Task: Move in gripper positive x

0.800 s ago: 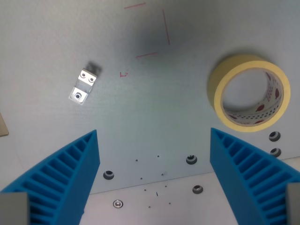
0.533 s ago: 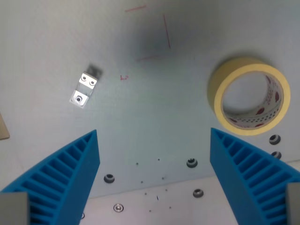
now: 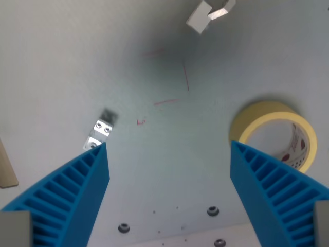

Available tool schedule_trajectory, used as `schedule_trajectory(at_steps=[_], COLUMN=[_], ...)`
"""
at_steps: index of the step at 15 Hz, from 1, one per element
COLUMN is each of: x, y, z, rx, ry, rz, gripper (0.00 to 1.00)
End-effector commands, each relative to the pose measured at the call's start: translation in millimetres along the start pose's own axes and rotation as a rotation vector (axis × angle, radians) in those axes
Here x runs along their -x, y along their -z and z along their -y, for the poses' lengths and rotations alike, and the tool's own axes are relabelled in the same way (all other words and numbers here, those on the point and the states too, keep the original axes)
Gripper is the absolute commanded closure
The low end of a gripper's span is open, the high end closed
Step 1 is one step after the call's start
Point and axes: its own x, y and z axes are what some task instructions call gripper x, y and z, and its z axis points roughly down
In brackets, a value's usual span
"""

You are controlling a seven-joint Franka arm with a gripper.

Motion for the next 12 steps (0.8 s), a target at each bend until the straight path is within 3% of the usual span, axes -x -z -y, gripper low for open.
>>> schedule_trajectory(at_steps=[1,12], x=[-16.7,-71.6], y=[3.2,1.2], z=[-2.9,-2.8], rx=[-0.001,-0.001], ry=[0.002,0.002], rz=[0.035,0.035], gripper=[0.0,0.0])
